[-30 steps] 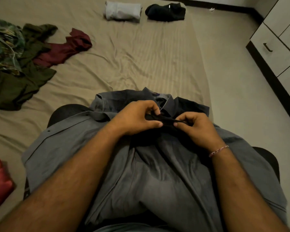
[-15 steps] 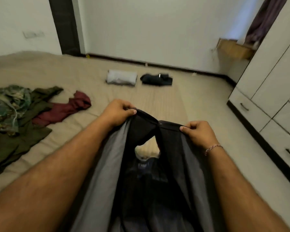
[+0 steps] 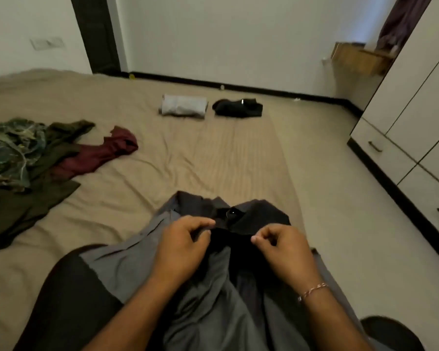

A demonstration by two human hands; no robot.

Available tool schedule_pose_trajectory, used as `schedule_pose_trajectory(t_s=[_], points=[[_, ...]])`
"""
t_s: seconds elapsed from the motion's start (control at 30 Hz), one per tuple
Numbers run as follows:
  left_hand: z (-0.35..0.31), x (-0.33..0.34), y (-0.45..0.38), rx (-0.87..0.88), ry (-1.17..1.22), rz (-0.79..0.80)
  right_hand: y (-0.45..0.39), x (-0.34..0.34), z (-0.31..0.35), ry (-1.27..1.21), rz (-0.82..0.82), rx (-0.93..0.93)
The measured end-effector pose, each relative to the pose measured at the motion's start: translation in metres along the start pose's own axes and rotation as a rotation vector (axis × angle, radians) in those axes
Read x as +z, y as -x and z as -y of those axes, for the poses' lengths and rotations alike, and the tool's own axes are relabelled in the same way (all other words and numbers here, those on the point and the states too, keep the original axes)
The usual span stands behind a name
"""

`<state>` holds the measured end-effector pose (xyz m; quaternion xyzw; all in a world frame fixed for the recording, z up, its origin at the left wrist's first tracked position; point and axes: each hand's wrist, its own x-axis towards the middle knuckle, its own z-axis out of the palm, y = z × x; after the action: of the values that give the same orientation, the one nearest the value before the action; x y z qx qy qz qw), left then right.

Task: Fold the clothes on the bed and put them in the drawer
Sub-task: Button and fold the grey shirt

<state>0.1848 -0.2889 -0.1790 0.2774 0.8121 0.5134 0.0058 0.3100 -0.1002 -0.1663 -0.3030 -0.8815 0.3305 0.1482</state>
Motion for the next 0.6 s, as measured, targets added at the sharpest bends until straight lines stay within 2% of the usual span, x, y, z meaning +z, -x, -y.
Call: schedule_pose_trajectory(t_s=[0.1,0.23,0.43,0.6], points=[[0.011,0.021,0.047,-0.231,0.196,0.077,0.048,0.032,-0.026,-0.224,0.045,0.132],[0.006,0.033,0.079,-0.304,0.278,0.063,0.084,0.039,-0.023,-0.571,0.077,0.179],[0.006,0.036,0.08,-0.493,0.588,0.079,0.088,0.05,-0.016,-0.791,0.121,0.217],[0.001,0.038,0.079,-0.513,0.658,0.085,0.086,0.058,-0.011,-0.906,0.062,0.244]])
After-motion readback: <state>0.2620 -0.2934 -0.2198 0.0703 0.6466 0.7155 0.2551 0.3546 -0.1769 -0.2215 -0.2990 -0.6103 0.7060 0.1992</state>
